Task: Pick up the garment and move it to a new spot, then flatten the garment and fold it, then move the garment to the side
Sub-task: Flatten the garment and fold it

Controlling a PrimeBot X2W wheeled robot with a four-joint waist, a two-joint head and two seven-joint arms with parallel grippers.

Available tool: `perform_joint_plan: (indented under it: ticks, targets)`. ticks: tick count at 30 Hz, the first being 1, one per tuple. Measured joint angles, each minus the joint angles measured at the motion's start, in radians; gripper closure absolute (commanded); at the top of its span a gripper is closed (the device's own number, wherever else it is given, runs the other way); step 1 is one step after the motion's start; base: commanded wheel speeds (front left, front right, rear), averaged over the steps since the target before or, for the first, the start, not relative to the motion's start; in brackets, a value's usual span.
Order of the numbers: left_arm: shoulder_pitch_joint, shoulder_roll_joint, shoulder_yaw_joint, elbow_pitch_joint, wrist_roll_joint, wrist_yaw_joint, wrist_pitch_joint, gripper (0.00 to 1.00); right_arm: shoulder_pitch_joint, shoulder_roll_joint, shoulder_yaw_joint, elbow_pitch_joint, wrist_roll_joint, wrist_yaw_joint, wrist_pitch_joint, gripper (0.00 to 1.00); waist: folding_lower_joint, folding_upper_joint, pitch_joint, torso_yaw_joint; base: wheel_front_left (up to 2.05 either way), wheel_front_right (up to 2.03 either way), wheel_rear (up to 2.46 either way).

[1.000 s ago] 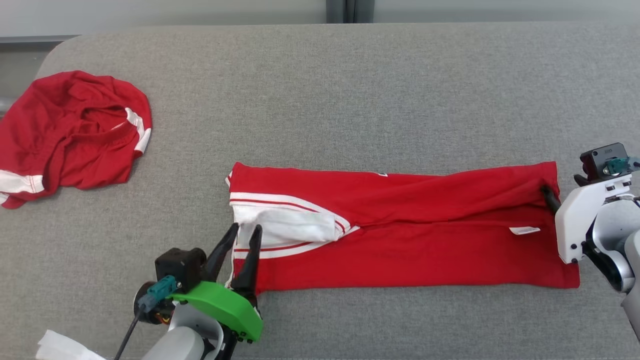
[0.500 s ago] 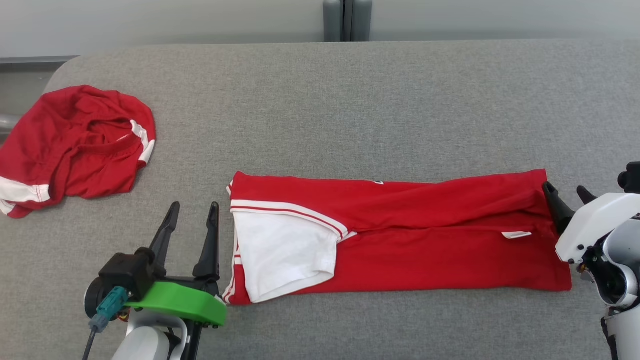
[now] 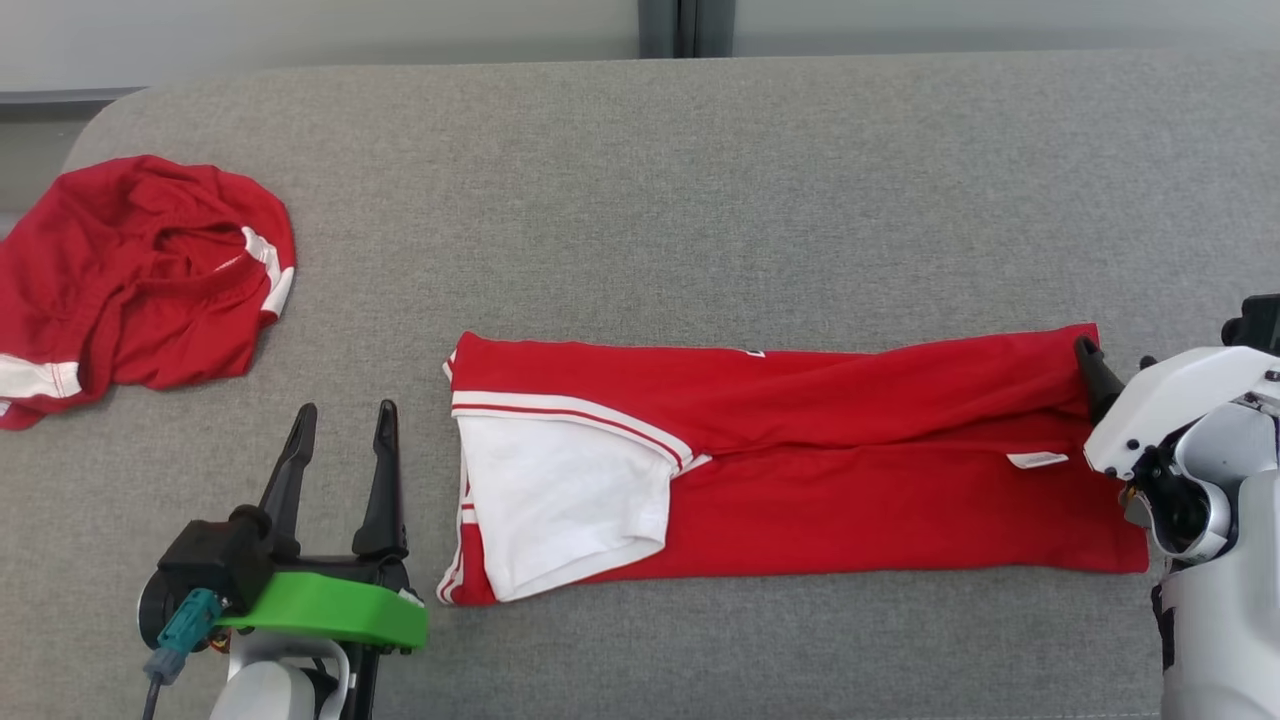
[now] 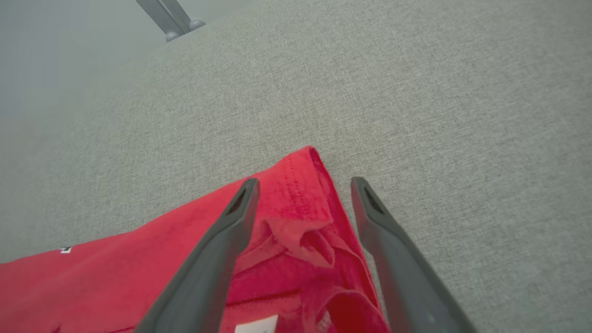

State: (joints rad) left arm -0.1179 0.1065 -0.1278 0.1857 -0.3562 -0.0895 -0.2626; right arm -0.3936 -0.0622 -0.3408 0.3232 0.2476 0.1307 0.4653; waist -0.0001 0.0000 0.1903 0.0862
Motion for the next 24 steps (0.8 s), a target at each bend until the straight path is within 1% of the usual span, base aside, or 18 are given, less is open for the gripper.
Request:
perform_joint_plan:
  ticks: [4,9,14,20,21,22,23,24]
  targets:
    - [0.004,-0.016,0.015,0.014,0.014,-0.017,0.000,0.00,-0.013,0.004,-0.028,0.078,-0.069,0.000,0.011,0.00,0.0000,0.0000,0.009,0.012,0.00,0.00,0.00]
    - [0.003,-0.029,0.027,0.026,0.032,-0.030,0.000,0.00,-0.016,0.009,-0.049,0.142,-0.096,0.000,0.023,0.00,0.0000,0.0000,0.017,0.030,0.00,0.00,0.00]
    - [0.003,-0.035,0.033,0.029,0.038,-0.035,0.000,0.00,-0.015,0.009,-0.070,0.167,-0.126,0.000,0.044,0.00,0.0000,0.0000,0.022,0.037,0.00,0.00,0.00]
    - [0.004,-0.040,0.041,0.030,0.042,-0.038,0.000,0.00,-0.014,0.001,-0.051,0.178,-0.108,0.001,0.124,0.00,0.0000,0.0000,0.024,0.037,0.00,0.00,0.00]
    - [0.004,-0.040,0.042,0.030,0.044,-0.038,0.000,0.00,-0.013,0.000,-0.040,0.177,-0.107,0.000,0.132,0.36,0.0000,0.0000,0.025,0.037,0.00,0.00,0.00]
    - [0.004,-0.041,0.043,0.030,0.045,-0.038,0.000,0.00,-0.013,-0.001,-0.035,0.176,-0.107,0.000,0.132,0.90,0.0000,0.0000,0.026,0.037,0.00,0.00,0.00]
    - [0.003,-0.041,0.044,0.030,0.046,-0.038,0.000,0.00,-0.012,-0.001,-0.030,0.174,-0.104,0.000,0.130,1.00,0.0000,0.0000,0.027,0.036,0.00,0.00,0.00]
    - [0.003,-0.042,0.045,0.030,0.046,-0.038,0.000,0.00,-0.012,-0.001,-0.026,0.173,-0.101,0.000,0.128,1.00,0.0000,0.0000,0.028,0.036,0.00,0.00,0.00]
